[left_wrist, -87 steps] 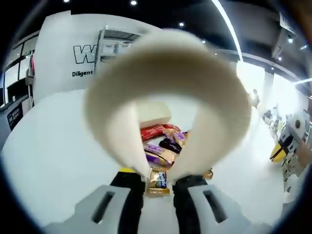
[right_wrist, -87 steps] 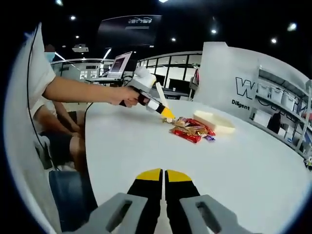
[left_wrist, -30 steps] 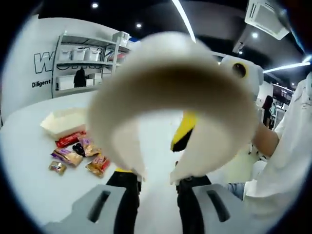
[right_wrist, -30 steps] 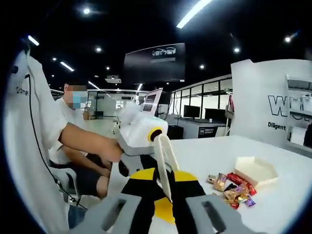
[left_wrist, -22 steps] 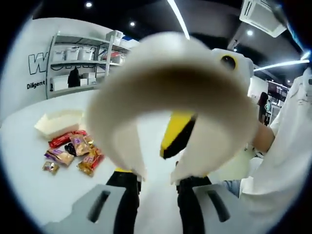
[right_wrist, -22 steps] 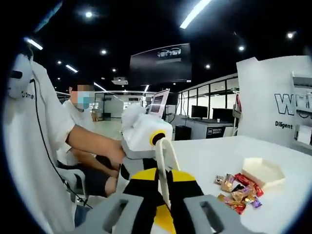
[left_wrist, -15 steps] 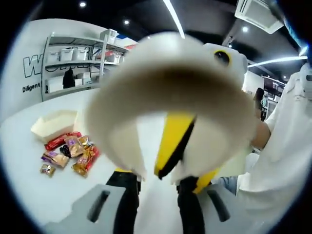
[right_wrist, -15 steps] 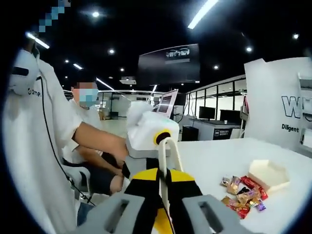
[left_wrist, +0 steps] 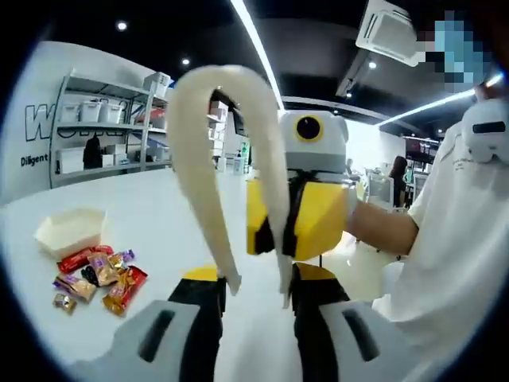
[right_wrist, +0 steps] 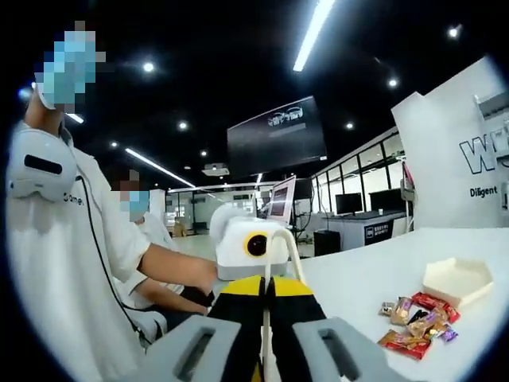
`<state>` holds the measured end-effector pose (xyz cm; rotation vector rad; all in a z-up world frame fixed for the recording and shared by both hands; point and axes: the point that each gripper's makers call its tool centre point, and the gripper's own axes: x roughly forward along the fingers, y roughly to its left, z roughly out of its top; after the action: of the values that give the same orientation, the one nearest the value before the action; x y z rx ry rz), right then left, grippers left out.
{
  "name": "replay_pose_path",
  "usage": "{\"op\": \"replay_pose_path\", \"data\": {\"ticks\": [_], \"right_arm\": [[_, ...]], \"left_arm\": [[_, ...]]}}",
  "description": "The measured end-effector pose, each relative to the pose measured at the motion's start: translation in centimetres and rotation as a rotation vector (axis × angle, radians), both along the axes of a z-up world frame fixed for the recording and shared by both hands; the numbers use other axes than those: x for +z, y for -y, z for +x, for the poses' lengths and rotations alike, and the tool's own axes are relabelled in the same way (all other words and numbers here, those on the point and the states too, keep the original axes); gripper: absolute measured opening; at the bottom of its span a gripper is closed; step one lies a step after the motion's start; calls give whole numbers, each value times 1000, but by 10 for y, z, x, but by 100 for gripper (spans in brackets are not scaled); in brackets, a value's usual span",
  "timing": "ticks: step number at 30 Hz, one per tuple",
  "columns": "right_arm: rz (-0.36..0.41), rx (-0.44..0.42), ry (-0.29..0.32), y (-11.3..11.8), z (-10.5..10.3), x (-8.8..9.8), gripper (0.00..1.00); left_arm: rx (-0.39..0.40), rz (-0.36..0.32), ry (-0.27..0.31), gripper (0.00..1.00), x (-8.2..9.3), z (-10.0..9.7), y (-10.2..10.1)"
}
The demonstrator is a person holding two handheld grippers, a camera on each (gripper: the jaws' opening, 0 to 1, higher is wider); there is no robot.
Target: Place the target food into the container with the food tongs after gripping and lifting it, then release it inside without dropping or visibly crushing the food.
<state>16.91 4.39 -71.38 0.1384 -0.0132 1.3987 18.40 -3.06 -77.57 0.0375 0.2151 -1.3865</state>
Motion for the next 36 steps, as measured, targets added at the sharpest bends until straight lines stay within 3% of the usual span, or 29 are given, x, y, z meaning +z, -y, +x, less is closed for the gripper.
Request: {"op": "replay_pose_path", "data": {"ticks": [6,11,13,17,20,22,25,36], "right_arm": [[79,27,-48,7,0,12,0],[94,68,-67,6,-5,13,0],[97,95,-101,5,-7,12,0],[113,135,-148,4,-10,10,0],[132,158,-150,3,-13,12,0],[141,170,-150,4,-14,13,0],[151,164,-148,8,-12,15,0],[164,152,-139,12,-7,18,0]], "left_arm": [[-20,-47,5,33,7,-2,2],[-44,-54,6,33,5,-7,3],[-65,-55,6,34,5,-10,3],[-88,-58,42,37,6,-13,6],[-112,-74,65,35,9,-18,8],[-107,-92,37,33,11,-19,9],[-105,-104,-81,30,10,-20,8],[-122,-92,-76,35,7,-25,7]]}}
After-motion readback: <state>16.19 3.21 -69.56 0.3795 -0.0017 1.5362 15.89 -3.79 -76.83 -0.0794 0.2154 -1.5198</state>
